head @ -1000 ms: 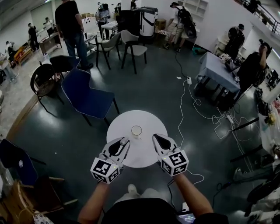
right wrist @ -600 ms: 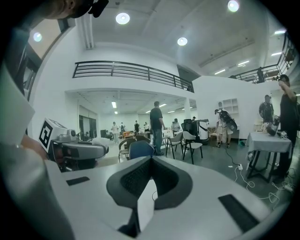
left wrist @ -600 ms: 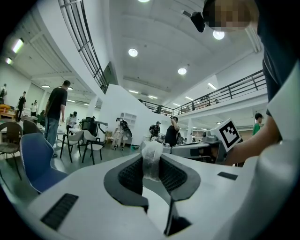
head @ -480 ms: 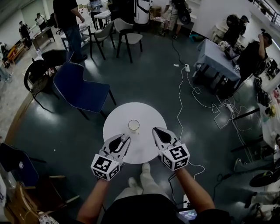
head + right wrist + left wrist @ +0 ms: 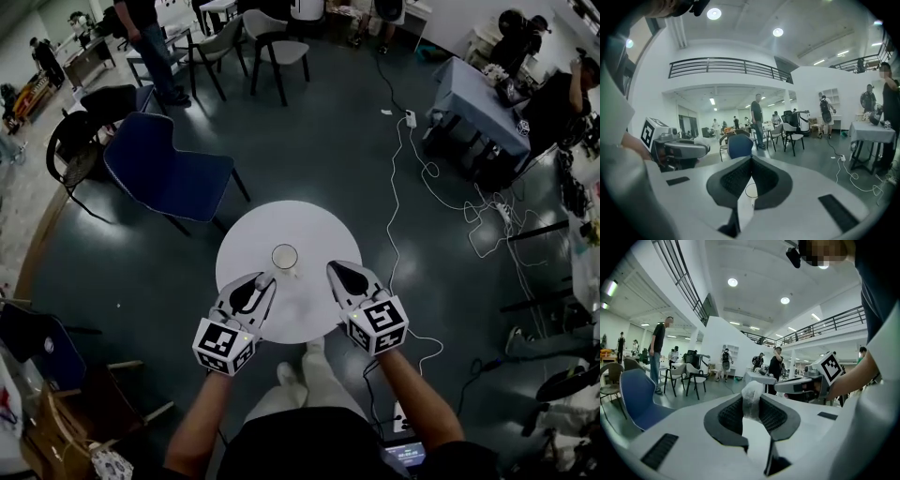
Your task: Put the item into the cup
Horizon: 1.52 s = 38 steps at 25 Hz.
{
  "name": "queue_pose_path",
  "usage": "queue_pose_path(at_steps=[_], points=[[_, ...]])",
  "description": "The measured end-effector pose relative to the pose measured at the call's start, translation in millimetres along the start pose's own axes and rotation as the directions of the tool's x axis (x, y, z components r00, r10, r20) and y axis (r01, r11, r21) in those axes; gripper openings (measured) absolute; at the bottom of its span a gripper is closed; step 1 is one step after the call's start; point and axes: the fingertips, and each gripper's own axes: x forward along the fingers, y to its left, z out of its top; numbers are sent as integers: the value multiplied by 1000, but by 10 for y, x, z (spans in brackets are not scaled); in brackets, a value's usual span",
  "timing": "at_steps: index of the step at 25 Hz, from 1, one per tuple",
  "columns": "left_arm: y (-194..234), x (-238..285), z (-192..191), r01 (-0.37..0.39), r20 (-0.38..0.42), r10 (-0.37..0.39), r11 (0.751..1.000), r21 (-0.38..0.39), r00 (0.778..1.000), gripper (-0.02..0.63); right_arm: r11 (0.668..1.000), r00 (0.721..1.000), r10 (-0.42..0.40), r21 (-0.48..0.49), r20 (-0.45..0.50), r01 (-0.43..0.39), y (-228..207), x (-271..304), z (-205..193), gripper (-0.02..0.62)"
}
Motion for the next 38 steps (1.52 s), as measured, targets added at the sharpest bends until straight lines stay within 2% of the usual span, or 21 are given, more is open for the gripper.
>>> queue_pose_path(at_steps=[6, 14, 22, 38], points=[[108, 476, -290, 1, -54, -2, 1000, -9, 999, 87, 1000, 998, 27, 2, -65, -27, -261, 181, -316, 15], [387, 1019, -710, 3, -115, 1, 999, 41, 993, 87, 998, 989, 65, 9, -131, -64, -460, 451, -743, 15], [687, 1476, -1005, -12, -179, 17, 999, 32, 984, 87, 997, 981, 75, 39, -176, -69, -737, 659, -994, 15], [1055, 2071, -1902, -15, -328, 26, 999, 37, 944, 89, 994, 966, 91, 84, -244, -72, -1119, 868, -1502, 15]])
